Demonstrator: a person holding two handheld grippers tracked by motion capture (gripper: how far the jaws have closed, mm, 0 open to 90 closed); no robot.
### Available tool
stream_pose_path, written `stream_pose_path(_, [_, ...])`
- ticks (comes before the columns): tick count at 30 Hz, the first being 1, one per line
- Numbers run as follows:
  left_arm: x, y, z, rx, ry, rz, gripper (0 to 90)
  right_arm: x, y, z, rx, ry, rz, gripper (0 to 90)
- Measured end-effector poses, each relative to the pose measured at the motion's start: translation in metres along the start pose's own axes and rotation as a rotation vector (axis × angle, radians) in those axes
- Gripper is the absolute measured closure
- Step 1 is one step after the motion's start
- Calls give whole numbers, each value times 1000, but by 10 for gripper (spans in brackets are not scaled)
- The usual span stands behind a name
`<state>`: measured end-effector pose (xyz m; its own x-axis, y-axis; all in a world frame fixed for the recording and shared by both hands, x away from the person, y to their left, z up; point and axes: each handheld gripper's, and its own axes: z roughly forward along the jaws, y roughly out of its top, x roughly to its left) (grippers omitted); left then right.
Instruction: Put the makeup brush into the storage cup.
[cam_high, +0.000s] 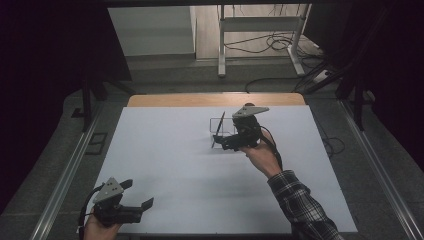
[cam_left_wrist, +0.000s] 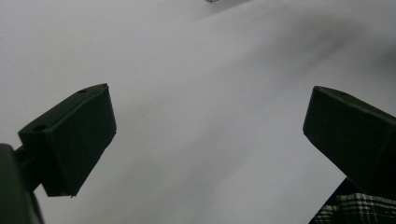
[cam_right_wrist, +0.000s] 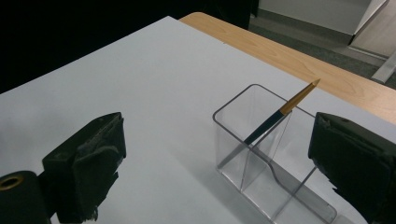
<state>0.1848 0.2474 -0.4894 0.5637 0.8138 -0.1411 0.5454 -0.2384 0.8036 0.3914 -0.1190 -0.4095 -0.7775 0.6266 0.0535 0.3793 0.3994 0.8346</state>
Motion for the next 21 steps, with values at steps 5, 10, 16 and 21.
stream_pose_path(5, [0, 0, 0, -5, -8, -4, 31, 0, -6, -4, 0, 3, -1, 40])
stream_pose_path(10, [0, 0, -1, -7, -13, -5, 31, 1, -12, -7, 0, 8, -1, 40])
stream_pose_path(16, [0, 0, -1, -7, -14, -4, 31, 4, -18, -12, -11, 16, -7, 40])
stream_pose_path(21, [0, 1, -1, -8, -16, -2, 31, 7, -23, -14, -6, 15, -25, 39])
